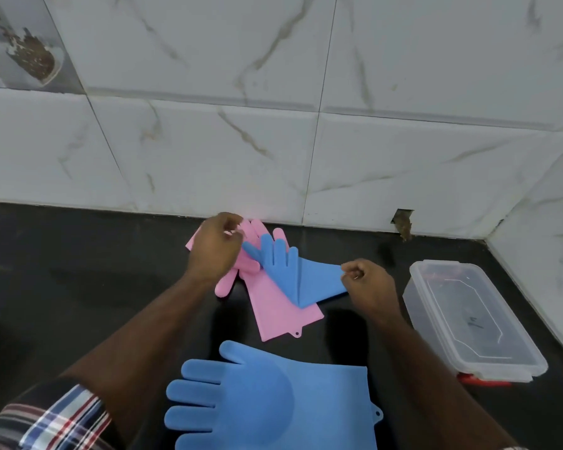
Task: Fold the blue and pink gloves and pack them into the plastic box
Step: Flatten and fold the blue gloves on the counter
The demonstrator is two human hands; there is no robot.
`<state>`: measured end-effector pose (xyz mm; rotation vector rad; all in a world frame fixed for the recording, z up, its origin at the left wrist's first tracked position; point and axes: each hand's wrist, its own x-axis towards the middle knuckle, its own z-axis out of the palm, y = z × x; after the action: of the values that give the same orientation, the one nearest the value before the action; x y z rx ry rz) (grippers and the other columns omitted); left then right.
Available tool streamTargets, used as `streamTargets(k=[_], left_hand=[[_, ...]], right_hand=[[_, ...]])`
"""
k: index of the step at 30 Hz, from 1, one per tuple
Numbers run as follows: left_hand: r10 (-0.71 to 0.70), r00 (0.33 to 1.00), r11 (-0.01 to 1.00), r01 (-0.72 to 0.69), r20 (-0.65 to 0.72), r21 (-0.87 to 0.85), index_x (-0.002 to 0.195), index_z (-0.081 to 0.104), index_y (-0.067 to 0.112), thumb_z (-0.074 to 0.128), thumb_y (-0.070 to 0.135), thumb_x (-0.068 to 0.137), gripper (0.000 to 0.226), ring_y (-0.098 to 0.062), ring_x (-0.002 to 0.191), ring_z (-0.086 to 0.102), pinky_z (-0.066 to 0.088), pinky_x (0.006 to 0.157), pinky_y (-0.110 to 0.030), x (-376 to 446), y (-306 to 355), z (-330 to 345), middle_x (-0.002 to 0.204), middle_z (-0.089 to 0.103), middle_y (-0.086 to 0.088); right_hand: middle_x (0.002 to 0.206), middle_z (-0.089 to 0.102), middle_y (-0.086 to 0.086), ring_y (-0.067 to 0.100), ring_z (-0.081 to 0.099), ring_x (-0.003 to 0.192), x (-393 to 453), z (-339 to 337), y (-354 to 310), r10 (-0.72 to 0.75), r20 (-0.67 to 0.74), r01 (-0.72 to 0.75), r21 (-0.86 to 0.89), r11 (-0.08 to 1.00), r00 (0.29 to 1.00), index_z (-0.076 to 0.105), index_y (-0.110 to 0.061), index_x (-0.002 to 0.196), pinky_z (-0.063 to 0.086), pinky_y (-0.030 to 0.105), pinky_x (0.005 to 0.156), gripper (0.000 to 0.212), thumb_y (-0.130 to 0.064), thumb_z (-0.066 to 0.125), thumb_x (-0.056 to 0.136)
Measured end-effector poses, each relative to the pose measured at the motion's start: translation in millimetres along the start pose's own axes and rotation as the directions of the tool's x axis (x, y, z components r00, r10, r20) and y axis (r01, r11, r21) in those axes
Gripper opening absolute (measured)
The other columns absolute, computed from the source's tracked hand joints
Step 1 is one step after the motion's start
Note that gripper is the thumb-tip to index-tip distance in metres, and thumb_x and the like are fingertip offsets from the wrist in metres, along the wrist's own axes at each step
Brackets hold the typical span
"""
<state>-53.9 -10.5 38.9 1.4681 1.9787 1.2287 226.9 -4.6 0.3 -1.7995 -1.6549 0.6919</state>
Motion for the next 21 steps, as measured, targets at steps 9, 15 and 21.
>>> streamTargets(k=[9,15,21], left_hand=[[0.211,0.739,0.735,-0.552,0.640,0.395,0.145,0.049,0.026,0.048,0.001,0.091,0.059,-0.025,0.132,0.045,0.038,0.109,-0.038,-34,8,45,0.149,0.050,0.003],[0.144,0.715,0.696,-0.565,0.685,0.443,0.151,0.038,0.029,0.048,0.001,0.092,0.066,-0.030,0.137,0.035,0.038,0.109,-0.046,-28,10,48,0.156,0.037,-0.001],[0.317,0.836,0.815,-0.482,0.448,0.322,0.112,0.065,0.021,0.065,0.029,0.086,0.027,-0.029,0.121,0.045,0.042,0.098,-0.044,-9,23,40,0.125,0.059,-0.001]], right_hand=[[0.084,0.064,0.000,0.017,0.059,0.082,-11,54,-16,-0.064,0.332,0.168,-0.294,0.941,0.941,0.068,-0.014,0.082,0.048,0.034,0.072,0.037,-0.050,0.074,0.074],[0.099,0.062,0.001,0.025,0.053,0.100,-10,54,-35,-0.331,0.227,0.391,-0.316,0.865,0.916,0.068,-0.020,0.096,0.046,0.040,0.082,0.017,-0.021,0.058,0.083],[0.098,0.073,-0.003,0.023,0.064,0.092,5,7,-64,-0.592,-0.036,0.575,-0.200,0.794,0.805,0.071,-0.022,0.105,0.051,0.041,0.081,0.031,-0.024,0.046,0.086]])
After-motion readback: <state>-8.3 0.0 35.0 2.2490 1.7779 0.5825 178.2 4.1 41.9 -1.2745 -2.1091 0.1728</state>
